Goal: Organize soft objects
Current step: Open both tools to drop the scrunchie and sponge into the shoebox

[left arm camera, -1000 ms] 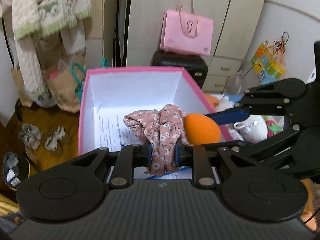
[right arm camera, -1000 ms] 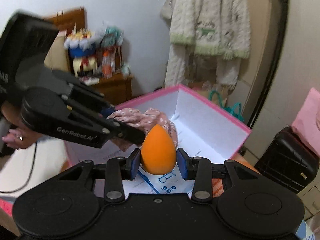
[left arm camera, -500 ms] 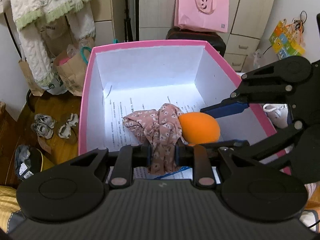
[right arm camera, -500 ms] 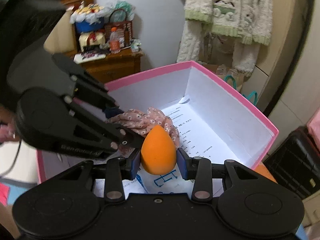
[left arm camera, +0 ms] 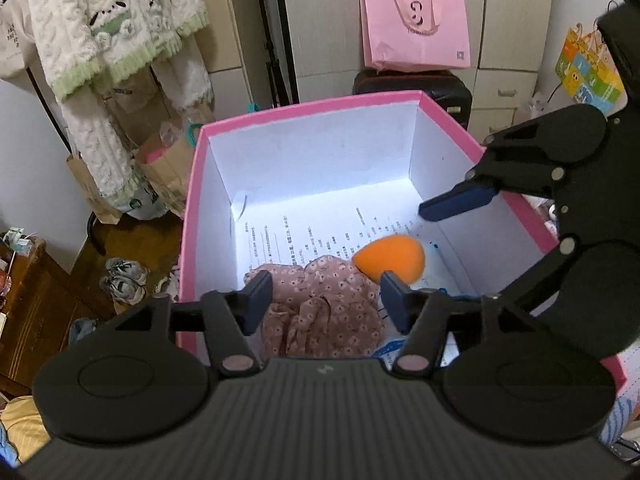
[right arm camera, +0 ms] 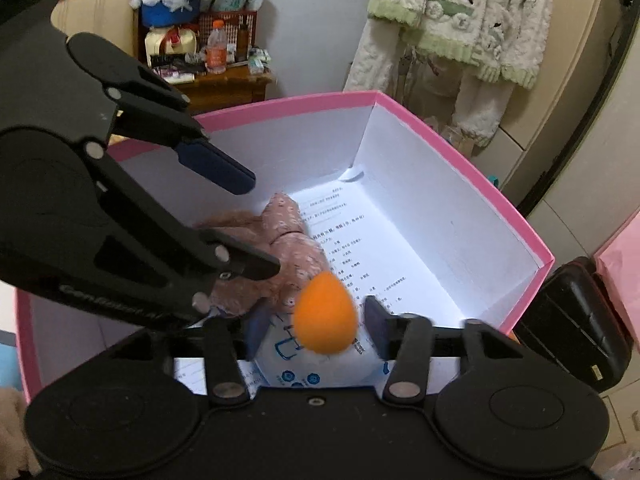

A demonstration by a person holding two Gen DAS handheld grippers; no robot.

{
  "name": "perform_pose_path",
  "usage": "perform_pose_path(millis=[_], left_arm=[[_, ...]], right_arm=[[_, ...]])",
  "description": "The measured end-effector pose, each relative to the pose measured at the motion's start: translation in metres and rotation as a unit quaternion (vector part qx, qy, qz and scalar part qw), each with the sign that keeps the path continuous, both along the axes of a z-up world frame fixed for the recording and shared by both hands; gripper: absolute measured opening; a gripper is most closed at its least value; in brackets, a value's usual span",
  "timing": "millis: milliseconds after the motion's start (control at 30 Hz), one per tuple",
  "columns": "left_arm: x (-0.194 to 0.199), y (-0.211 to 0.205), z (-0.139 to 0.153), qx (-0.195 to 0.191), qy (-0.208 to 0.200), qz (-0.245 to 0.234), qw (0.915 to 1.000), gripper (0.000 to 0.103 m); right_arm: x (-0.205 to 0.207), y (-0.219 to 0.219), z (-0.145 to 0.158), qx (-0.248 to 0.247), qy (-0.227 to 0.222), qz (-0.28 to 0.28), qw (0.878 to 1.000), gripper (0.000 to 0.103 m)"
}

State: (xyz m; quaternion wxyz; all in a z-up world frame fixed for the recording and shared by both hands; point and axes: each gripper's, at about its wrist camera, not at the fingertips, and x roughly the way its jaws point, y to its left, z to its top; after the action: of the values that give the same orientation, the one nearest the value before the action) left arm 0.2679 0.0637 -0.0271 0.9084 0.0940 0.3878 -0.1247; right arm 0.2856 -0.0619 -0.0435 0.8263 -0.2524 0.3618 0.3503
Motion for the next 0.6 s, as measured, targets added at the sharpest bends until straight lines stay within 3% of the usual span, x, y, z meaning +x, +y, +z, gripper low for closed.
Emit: perform_pose_path(millis=[300,600], left_arm=[[-0.033,0.011,0.03,-0.027,-0.006,0.028,0.9992,0.084],[-0.079,0.013,0.066,-0.042,-0.029,0.021,0.9985,0.094]], right_arm=[[-0.034,-0.04,0.033,0.092,-0.014,-0.021,0.995,0.07],[-0.071,-0.064,0.06,0.11,-0.025,-0.042,0.993,0.071]])
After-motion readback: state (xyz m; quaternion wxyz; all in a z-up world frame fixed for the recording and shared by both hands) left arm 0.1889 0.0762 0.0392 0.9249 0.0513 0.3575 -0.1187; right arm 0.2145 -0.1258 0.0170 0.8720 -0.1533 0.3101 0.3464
